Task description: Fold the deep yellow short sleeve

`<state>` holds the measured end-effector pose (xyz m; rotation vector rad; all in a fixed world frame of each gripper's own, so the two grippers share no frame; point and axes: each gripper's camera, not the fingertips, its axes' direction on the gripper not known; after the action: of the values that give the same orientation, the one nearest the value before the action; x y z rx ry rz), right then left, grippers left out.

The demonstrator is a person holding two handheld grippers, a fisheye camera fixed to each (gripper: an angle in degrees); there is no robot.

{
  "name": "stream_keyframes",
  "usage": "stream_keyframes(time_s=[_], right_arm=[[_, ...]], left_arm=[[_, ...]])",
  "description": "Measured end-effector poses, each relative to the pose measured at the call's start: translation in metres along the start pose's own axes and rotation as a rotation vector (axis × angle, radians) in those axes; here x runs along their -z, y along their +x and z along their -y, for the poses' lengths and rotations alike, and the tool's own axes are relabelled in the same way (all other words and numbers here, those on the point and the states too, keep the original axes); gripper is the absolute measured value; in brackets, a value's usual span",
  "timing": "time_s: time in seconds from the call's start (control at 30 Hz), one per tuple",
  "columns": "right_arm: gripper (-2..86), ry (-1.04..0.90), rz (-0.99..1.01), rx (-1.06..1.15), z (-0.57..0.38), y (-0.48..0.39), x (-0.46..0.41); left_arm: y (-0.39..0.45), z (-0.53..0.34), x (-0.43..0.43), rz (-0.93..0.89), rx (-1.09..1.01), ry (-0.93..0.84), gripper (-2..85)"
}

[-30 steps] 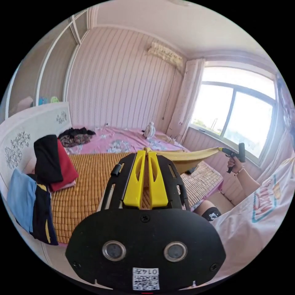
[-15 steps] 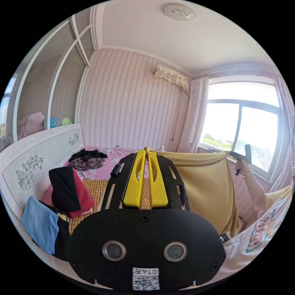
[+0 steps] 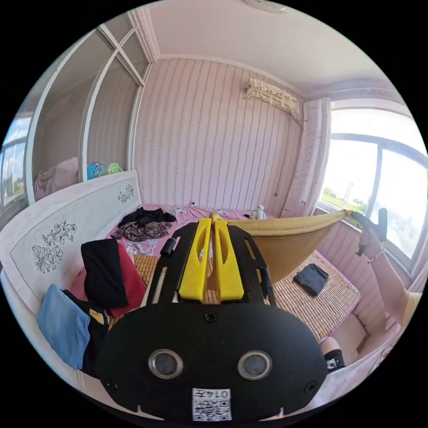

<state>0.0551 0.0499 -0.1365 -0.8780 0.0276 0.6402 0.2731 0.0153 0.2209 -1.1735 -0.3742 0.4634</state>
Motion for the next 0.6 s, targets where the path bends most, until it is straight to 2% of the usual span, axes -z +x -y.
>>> stream_keyframes(time_s=[0.13,0.3,0.47,0.6], right_arm=[[0.4,-0.147,-0.021,-0.036,-0.072,0.017,-0.028],[0.4,-0.468,-0.091,-0.225,-0.231,0.056,-0.091],[0.4,-0.637,-0.107,-0.447,-0.337,0.082,-0.126],[0.5,-0.775,-0.134,-0.484,-0.384,0.075,-0.141]], left_arm=[[-0.014,-0.073,-0.050,-0.010,0.024,-0.188,-1.0],[-0.040,-0.214,-0.131,-0.049,0.189,-0.487,-1.0],[-0.045,-0.295,-0.166,-0.040,0.299,-0.635,-1.0],[-0.033,-0.329,-0.174,-0.013,0.262,-0.764,-0.9]])
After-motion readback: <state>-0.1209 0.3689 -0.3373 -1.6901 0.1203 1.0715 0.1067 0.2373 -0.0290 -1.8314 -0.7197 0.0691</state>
